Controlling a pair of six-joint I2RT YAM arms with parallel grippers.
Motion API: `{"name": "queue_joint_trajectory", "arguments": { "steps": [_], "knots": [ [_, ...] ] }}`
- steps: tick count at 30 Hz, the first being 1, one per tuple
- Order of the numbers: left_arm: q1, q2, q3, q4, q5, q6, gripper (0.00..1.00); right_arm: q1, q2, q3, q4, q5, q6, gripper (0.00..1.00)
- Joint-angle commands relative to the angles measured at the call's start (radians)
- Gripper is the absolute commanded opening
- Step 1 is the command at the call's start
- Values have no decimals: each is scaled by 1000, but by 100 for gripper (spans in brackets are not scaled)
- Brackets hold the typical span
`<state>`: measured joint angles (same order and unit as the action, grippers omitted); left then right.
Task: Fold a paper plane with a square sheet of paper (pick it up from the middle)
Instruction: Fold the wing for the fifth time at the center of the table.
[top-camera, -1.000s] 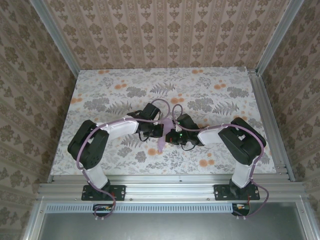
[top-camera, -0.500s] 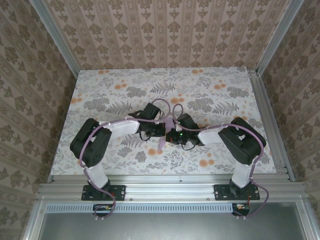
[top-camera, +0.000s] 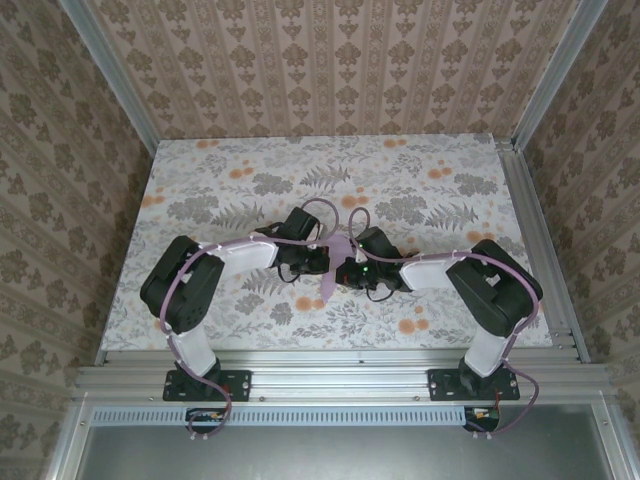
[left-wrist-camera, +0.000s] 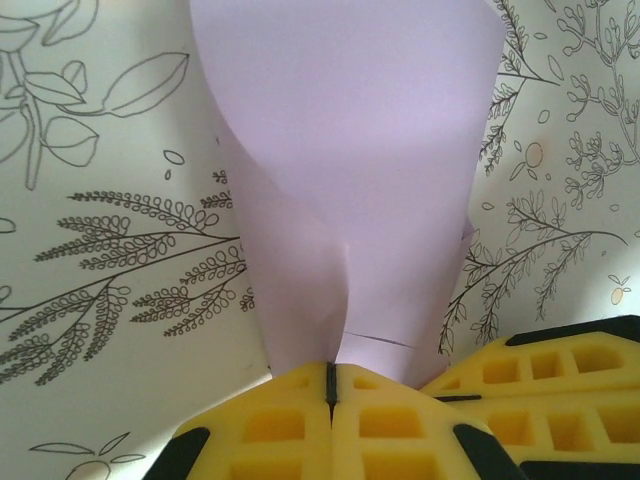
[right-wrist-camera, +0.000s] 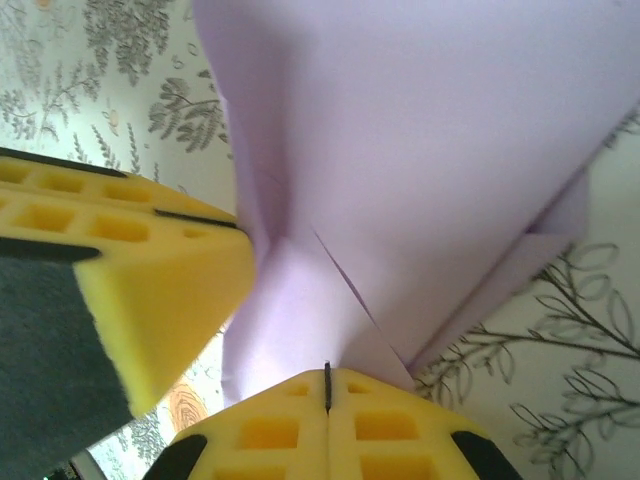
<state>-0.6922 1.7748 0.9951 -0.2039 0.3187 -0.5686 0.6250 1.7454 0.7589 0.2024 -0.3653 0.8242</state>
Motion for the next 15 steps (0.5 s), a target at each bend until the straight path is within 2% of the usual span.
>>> {"name": "queue_joint_trajectory", "arguments": {
  "steps": [1,15],
  "knots": [
    [7,19,-10,-5,5,6,4,-4,-51,-6,-93,53,-32,11],
    [7,19,2,7,24,-7,4,-10,23,16,-27,9,-19,12]
  ]
}}
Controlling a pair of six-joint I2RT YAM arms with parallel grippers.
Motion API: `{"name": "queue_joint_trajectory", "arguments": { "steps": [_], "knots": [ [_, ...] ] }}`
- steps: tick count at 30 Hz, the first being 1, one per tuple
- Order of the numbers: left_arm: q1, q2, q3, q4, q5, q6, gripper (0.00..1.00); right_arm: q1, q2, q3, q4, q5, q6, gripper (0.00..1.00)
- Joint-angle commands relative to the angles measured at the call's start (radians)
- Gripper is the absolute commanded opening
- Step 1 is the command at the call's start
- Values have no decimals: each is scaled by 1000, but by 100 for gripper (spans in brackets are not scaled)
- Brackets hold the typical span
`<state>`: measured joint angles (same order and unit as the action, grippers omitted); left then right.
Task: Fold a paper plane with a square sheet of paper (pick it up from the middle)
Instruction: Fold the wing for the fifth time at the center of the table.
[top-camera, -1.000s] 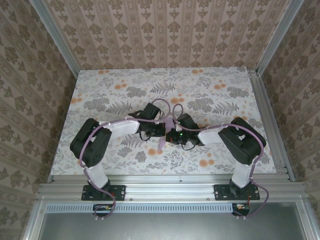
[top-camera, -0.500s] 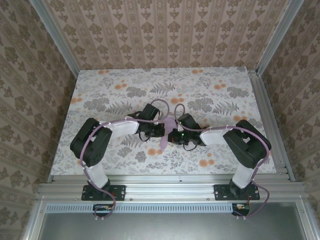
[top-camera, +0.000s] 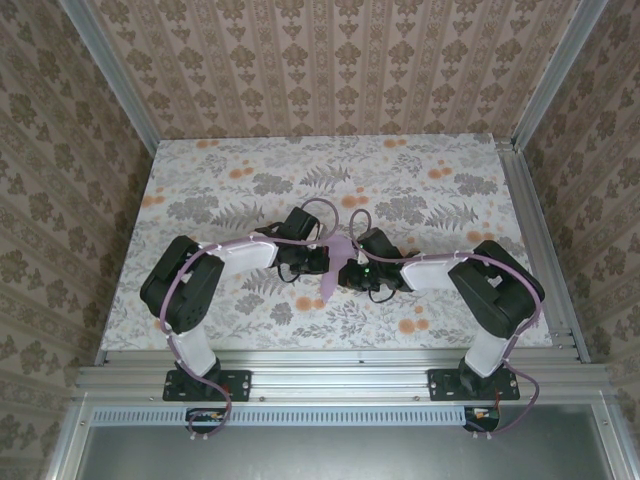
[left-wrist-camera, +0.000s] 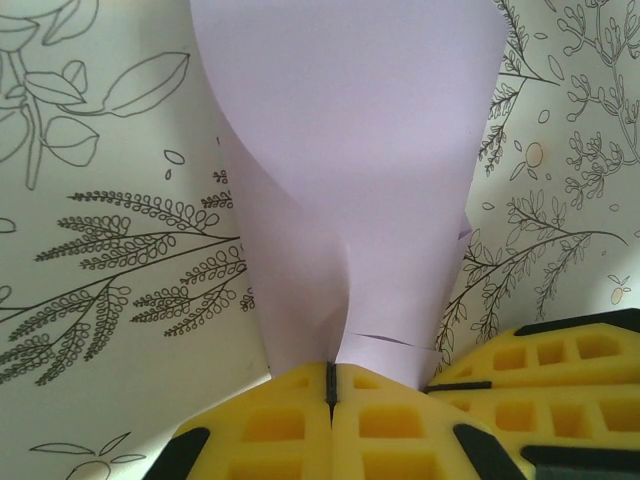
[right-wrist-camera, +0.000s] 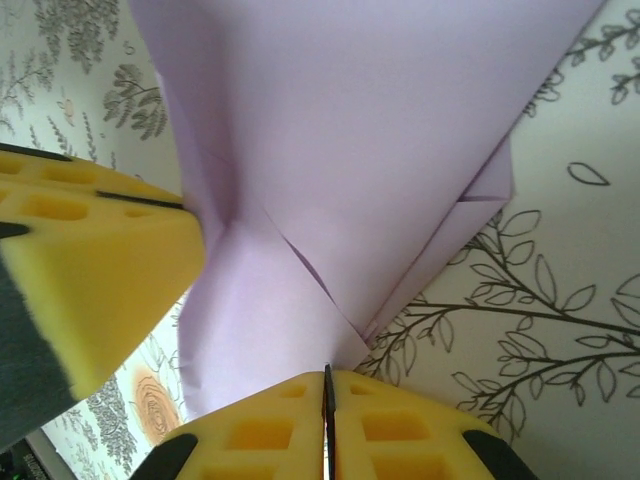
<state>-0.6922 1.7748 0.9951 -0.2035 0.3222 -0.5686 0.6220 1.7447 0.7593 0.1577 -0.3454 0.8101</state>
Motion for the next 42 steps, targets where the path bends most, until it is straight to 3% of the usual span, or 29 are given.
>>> {"name": "queue_joint_trajectory", "arguments": {
  "steps": [1,28,42],
  "knots": [
    [6,20,4,11,25,-9,4,-8,29,18,19,-12,-5,11],
    [-30,85,56,104,110,-96,3,-30,71,-12,107,-52,20,8],
    [-41,81,53,62,161,-24,3,-37,51,-31,114,-37,11,8]
  ]
}}
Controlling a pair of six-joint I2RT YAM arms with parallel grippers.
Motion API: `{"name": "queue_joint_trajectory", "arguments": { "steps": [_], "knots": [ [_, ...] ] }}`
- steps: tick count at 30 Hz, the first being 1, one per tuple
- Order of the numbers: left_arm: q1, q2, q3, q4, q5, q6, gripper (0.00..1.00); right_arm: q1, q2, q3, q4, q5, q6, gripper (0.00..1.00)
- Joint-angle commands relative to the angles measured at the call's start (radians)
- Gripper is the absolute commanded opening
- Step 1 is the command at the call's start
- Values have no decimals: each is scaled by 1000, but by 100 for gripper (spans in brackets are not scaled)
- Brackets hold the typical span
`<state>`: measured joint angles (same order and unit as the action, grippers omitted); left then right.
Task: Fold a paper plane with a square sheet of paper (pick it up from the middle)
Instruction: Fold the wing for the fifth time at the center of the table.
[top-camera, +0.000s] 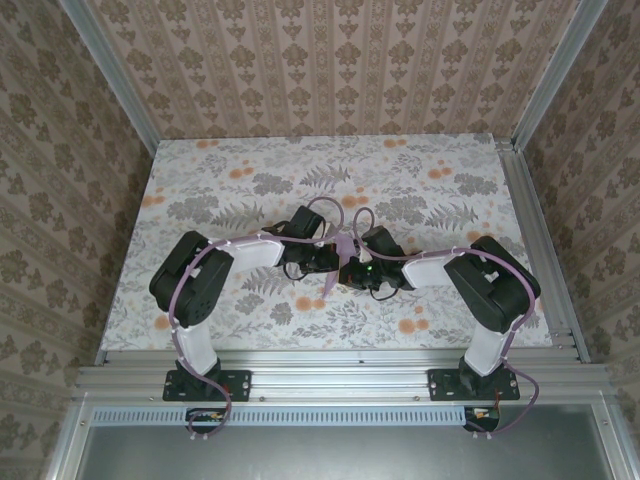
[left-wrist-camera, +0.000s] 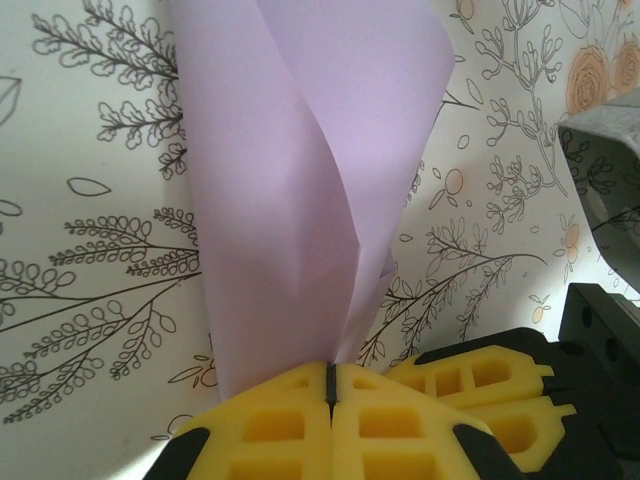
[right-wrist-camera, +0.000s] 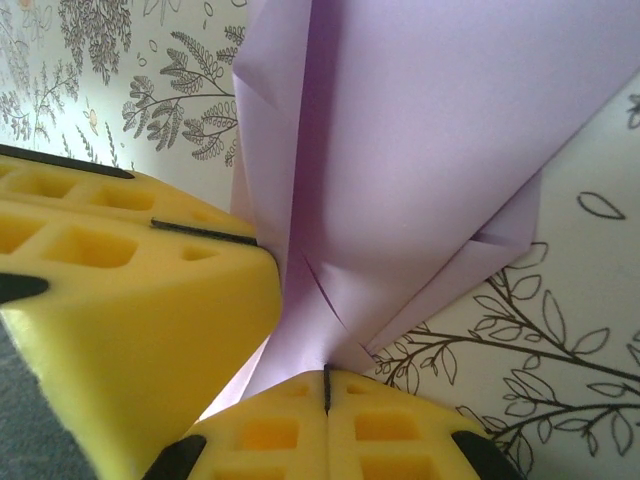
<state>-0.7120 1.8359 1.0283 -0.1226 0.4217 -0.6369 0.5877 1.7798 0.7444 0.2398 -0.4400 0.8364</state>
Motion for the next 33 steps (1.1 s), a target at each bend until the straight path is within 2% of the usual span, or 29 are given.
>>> {"name": "queue_joint_trajectory", "arguments": {
  "steps": [1,22,33],
  "knots": [
    [-21,15,18,-27,67,56,3,-3,13,-19,32,60,-16,8],
    [-25,-22,-15,-89,119,156,2,-8,-34,-52,23,84,-27,7],
    [-24,-51,-47,-39,150,128,1,-15,-56,-80,48,93,-11,7]
  ]
}}
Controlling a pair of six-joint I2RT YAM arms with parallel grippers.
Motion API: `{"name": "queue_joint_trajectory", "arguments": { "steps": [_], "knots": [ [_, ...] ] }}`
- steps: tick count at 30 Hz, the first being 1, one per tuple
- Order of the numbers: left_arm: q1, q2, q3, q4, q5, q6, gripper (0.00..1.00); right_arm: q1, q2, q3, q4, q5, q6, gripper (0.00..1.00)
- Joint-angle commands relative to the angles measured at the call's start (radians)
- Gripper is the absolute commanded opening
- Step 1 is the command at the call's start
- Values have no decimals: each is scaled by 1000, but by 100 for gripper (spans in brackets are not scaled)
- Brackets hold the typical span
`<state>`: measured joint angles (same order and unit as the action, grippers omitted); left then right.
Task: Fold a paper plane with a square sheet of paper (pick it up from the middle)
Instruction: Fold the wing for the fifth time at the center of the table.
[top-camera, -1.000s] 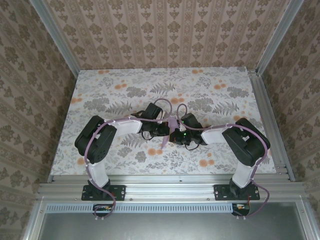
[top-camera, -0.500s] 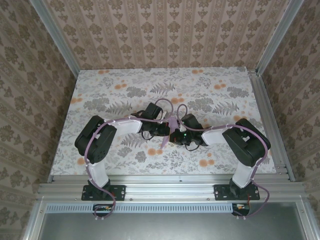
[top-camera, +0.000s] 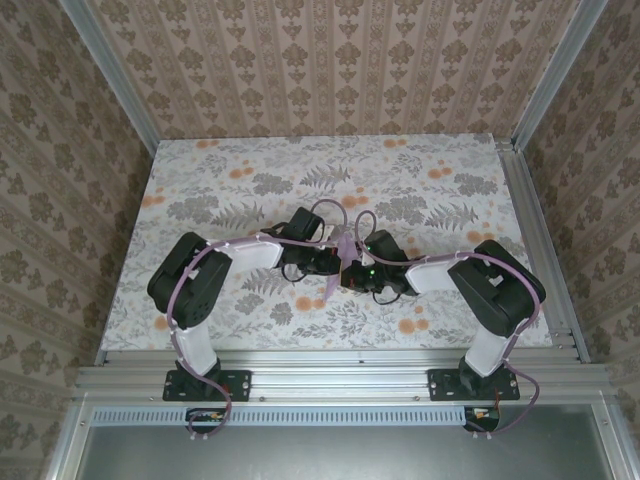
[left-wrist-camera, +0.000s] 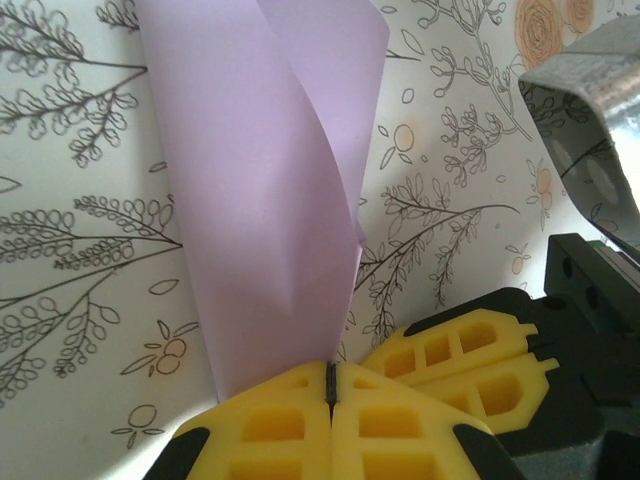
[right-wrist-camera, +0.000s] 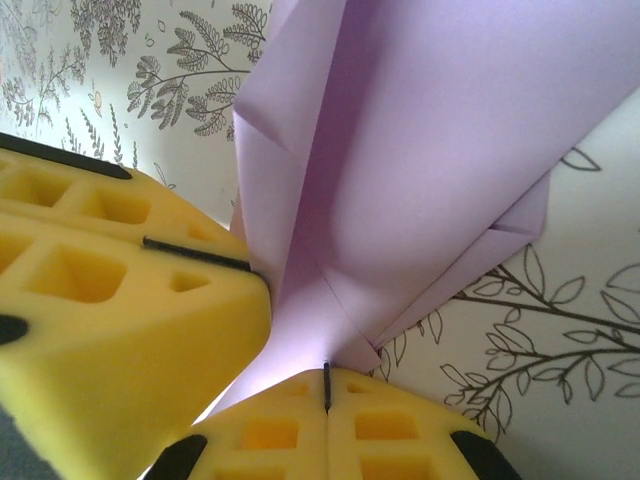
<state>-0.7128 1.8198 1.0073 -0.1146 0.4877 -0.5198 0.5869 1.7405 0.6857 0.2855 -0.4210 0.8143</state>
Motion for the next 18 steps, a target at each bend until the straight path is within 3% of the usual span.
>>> {"name": "queue_joint_trajectory", "arguments": {
  "steps": [1,18],
  "knots": [
    [-24,-38,-30,-49,84,13,1,-16,-17,-27,10,74,18,7],
    [-14,-64,-70,61,-2,-92,1,-29,-10,-69,58,84,128,7]
  ]
}}
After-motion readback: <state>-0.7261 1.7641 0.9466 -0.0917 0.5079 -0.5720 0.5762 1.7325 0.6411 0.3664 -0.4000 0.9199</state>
